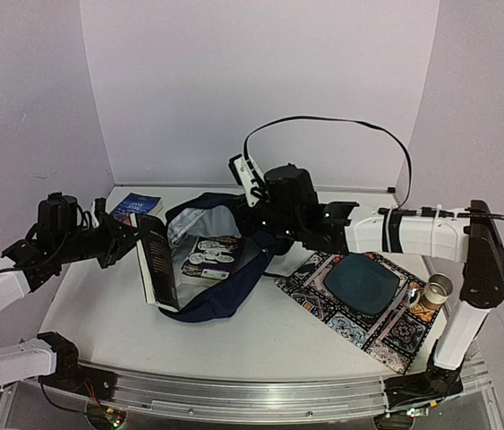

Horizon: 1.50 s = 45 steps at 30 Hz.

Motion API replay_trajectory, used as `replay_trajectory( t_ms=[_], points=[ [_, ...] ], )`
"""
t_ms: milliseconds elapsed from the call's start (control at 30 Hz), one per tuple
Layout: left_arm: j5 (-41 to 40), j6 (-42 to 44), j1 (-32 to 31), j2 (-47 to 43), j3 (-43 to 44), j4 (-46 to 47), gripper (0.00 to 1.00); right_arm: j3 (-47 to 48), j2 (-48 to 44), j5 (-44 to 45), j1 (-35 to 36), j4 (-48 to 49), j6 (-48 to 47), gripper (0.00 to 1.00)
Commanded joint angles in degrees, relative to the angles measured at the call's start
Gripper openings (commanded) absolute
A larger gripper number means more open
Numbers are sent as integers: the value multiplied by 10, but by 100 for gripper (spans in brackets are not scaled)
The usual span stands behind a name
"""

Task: Pack the student bag
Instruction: Place the book in the largest pocket of the bag.

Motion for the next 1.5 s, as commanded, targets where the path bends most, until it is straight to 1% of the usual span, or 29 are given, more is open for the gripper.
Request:
replay_trajectory(
  t_ms=[0,200,367,600,667,767,833,967,1033,1100,1167,1233,1400,1467],
  points=[
    [76,-77,-2,-20,-31,135,0,102,-2,46,-4,99,32,0],
    [98,-93,-3,-42,-33,146,0,152,40,68,-16,53,49,0],
    [117,-101,-3,-54,-31,157,0,165,57,79,-24,31,72,0],
    [125,-110,-2,-77,-35,165,0,192,89,55,-34,-11,93,0],
    [130,-117,-3,-73,-41,184,0,188,89,39,-34,-12,98,0],
    [141,-132,-8,-55,-54,231,0,172,81,1,-35,1,103,0],
    [133,-125,-22,-42,-46,235,0,158,73,-19,-34,12,104,0],
    [100,-110,-73,-15,-28,238,0,143,64,-15,-34,19,113,0],
    [82,-105,-108,5,-31,247,0,141,58,-12,-35,21,116,0],
    [80,-109,-123,26,-41,265,0,140,51,-25,-35,27,117,0],
    [77,-117,-124,38,-56,293,0,134,40,-43,-34,34,118,0],
    [62,-106,-123,49,-54,300,0,123,29,-64,-35,42,117,0],
    [55,-65,-121,131,-21,316,0,100,9,-114,-34,50,113,0],
    [61,-53,-105,164,-12,327,0,87,2,-130,-34,53,112,0]
  ],
)
